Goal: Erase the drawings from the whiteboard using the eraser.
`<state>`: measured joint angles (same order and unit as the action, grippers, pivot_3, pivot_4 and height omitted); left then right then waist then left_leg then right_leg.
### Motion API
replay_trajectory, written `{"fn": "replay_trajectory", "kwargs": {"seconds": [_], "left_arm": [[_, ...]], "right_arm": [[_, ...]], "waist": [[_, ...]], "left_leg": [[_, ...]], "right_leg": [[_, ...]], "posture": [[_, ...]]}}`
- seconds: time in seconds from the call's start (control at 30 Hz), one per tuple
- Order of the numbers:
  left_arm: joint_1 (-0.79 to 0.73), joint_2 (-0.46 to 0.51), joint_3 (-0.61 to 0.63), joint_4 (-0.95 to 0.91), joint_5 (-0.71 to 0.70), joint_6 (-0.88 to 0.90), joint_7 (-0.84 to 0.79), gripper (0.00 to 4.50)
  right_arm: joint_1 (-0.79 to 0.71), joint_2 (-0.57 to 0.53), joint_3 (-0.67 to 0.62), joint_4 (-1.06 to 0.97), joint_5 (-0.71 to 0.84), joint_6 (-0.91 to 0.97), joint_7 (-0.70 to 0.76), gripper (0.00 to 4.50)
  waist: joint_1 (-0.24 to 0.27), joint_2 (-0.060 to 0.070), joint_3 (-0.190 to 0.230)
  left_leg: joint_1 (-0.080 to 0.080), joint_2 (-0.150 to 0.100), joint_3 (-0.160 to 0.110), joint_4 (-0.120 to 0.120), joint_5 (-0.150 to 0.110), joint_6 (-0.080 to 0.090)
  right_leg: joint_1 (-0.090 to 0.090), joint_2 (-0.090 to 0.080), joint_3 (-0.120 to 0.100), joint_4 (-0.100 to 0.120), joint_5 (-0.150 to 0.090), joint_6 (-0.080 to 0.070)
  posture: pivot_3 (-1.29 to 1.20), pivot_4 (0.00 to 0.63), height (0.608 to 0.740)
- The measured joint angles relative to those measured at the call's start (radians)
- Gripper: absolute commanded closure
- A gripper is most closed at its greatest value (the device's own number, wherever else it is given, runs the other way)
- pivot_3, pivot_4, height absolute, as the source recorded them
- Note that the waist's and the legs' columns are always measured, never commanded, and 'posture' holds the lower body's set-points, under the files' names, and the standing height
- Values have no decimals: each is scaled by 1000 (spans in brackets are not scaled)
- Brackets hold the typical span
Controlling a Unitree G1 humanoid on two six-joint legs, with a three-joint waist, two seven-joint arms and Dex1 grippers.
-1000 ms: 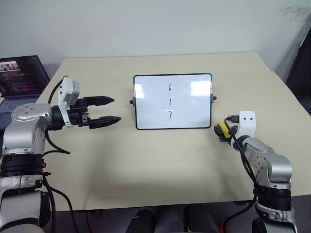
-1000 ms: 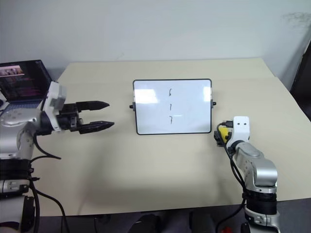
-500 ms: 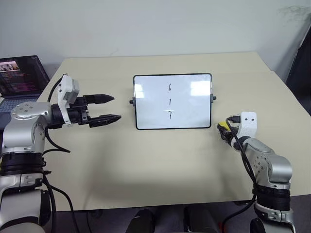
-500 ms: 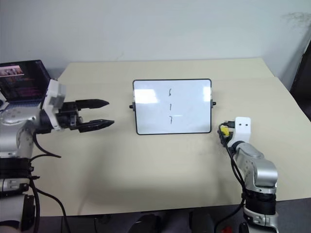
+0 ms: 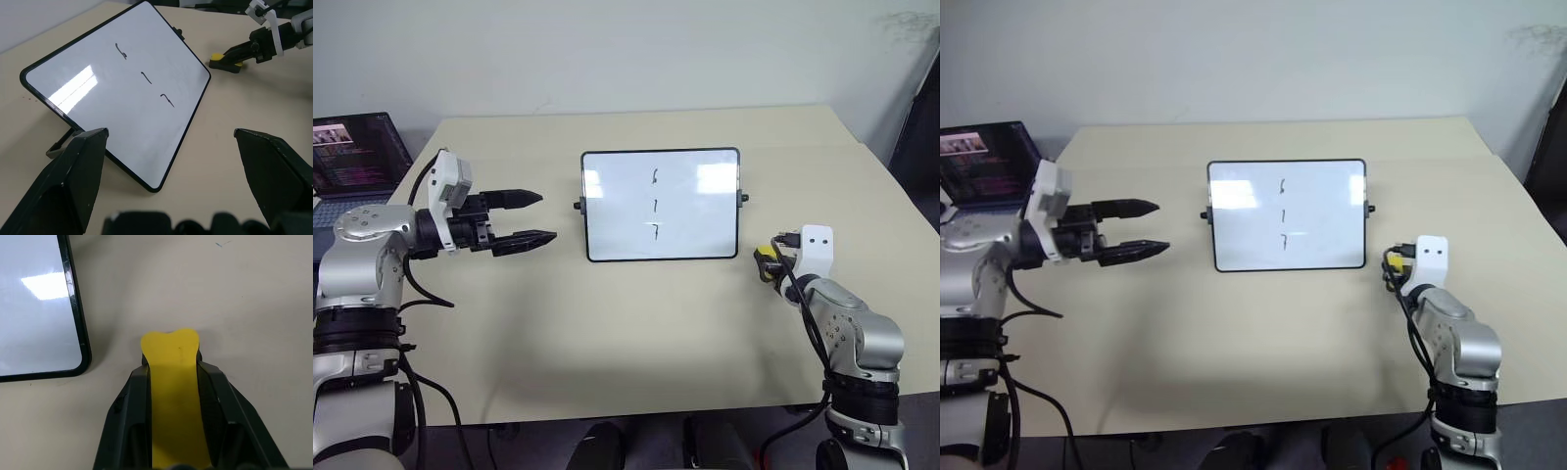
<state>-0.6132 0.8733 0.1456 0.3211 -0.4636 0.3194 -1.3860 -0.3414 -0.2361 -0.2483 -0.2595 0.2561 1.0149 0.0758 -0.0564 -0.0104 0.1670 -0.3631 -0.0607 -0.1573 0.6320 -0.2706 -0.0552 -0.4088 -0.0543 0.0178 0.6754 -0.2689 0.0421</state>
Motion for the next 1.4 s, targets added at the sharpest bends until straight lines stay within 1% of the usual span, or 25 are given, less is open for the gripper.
{"fn": "replay_trajectory", "kwargs": {"seconds": [0.1,0.27,0.37,0.53,0.9,1.23,1.4], "left_arm": [[1,4,1,0,0,0,0,0],[1,3,1,-1,0,-1,0,0],[1,3,1,0,0,-1,0,0],[0,2,0,2,1,-2,1,0],[-6,-2,-1,6,7,-19,3,0],[-4,-27,-1,6,17,-59,52,0],[0,-31,-1,4,17,-66,64,0]], "right_arm": [[-32,-28,37,1,-9,-24,13,3541],[-164,-69,117,1,-49,-168,53,3541],[-207,-71,157,4,-72,-240,71,3541],[-279,-65,218,98,-109,-367,102,3541],[-433,20,289,358,-164,-612,143,3541],[-541,77,312,550,-196,-774,164,3541],[-568,112,336,641,-218,-845,181,3541]], "waist": [[-1,0,0],[-6,0,0],[-5,0,0],[-5,0,0],[-8,0,0],[-10,0,0],[-18,0,0]], "left_leg": [[0,0,0,0,0,0],[0,0,1,0,0,0],[-1,0,1,0,0,0],[-1,0,1,1,0,0],[-1,0,0,1,0,0],[-1,0,0,1,0,-1],[-1,0,0,1,0,-1]], "right_leg": [[-1,0,0,1,0,0],[-2,0,0,2,0,0],[-2,0,0,1,0,0],[-2,0,1,2,0,0],[-3,0,1,3,0,0],[-4,0,1,3,0,-1],[-4,0,2,3,0,-1]], "posture": [[0,150,740],[0,150,740],[0,150,740],[0,150,740],[0,150,740],[0,150,740],[0,150,740]]}}
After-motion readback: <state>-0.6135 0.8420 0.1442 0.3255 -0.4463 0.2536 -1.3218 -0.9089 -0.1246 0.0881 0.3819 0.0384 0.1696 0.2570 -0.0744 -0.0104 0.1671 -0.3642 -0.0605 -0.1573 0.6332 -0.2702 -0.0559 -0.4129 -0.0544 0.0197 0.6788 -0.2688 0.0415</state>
